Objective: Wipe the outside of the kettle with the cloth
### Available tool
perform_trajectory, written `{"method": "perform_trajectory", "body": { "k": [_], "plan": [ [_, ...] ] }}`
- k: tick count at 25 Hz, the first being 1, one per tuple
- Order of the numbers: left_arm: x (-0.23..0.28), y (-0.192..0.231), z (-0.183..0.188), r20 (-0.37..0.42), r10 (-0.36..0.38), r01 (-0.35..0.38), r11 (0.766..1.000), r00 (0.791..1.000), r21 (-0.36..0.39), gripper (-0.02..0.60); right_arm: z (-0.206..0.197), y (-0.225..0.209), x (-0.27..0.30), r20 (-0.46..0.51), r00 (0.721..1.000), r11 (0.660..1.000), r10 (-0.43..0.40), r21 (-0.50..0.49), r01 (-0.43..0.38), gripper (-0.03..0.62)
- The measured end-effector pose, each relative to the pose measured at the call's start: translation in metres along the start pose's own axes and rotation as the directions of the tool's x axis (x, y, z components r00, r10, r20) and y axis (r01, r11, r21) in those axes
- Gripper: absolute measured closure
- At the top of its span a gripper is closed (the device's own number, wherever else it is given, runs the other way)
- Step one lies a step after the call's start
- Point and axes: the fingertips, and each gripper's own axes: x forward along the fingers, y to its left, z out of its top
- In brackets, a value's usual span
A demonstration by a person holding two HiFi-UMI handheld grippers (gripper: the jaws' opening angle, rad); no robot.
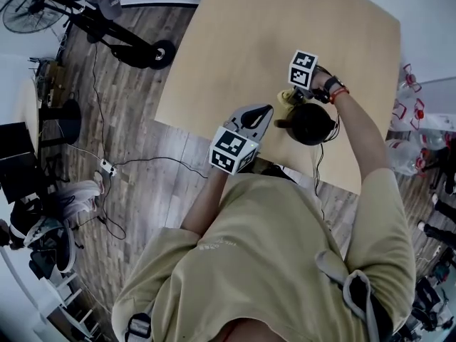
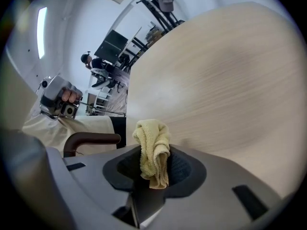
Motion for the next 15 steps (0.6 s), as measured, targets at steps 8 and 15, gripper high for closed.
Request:
{"method": "perform_trajectory", "body": {
  "k": [8, 15],
  "plan": [
    [0.030, -0.020, 0.008, -0.004, -0.068, 0.068, 0.997, 0.998, 0.040, 0.557, -0.047, -0.032, -0.030, 0.142, 0.986, 0.991, -0.092, 0.108, 0.077, 0.465],
    [0.055, -0.035, 0.018, -0.008, -0.127, 0.127, 0.989, 0.992, 0.075, 0.557, -0.108, -0.045, -0.040, 0.167, 0.974, 0.977, -0.151, 0.175, 0.121, 0.465]
  ]
}}
